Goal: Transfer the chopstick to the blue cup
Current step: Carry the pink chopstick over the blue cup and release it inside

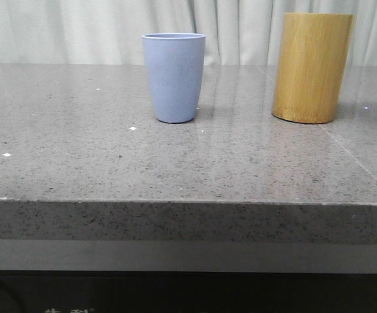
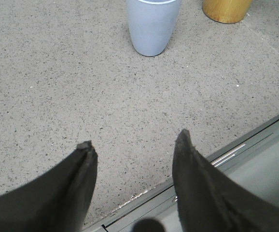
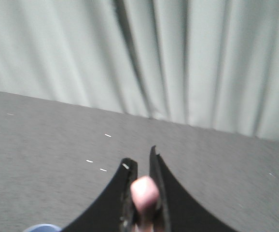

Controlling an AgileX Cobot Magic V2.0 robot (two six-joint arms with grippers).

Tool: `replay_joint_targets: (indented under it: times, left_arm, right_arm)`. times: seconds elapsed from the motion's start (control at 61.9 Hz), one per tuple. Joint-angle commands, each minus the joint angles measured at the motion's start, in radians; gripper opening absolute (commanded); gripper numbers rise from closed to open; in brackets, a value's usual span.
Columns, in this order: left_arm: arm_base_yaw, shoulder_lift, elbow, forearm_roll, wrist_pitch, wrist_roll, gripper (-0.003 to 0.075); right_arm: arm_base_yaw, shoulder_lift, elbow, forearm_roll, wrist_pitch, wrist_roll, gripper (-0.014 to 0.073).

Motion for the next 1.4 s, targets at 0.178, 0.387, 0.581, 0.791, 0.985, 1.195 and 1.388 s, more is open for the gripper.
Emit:
replay_joint_targets:
  times: [0.178, 0.387, 0.581, 0.791, 0.985, 1.195, 1.388]
  left_arm:
    - [-0.007, -0.005, -0.026, -0.008, -0.071, -0.003, 0.0365]
    - [-0.007, -0.005, -0.026, -0.008, -0.071, -0.003, 0.0365]
    - [-0.007, -0.005, -0.026, -0.008, -0.071, -0.003, 0.0365]
    - [-0.007, -0.005, -0.026, -0.008, -0.071, -0.003, 0.0365]
    - [-0.007, -0.005, -0.026, -0.008, -0.071, -0.003, 0.0365]
    - [-0.007, -0.005, -0.026, -0.008, -0.066, -0.003, 0.0365]
    - [-0.007, -0.005, -0.026, -0.008, -0.066, -0.003, 0.0365]
  right_arm:
    - [0.250, 0.043, -0.042, 0.007, -0.169, -0.053, -0.0061]
    - [0.318, 0.164, -0.042, 0.007, -0.238, -0.146, -0.0061]
    - [0.318, 0.261, -0.042, -0.045, -0.234, -0.165, -0.0053]
    - [0.318, 0.327, -0.042, -0.038, -0.201, -0.165, 0.0227]
    - [0.316, 0.327, -0.042, -0.027, -0.187, -0.164, 0.0470]
    - [0.273, 0.227, -0.042, 0.000, -0.086, -0.162, 0.0466]
    - [0.151, 0.075, -0.039, 0.002, 0.171, -0.162, 0.0466]
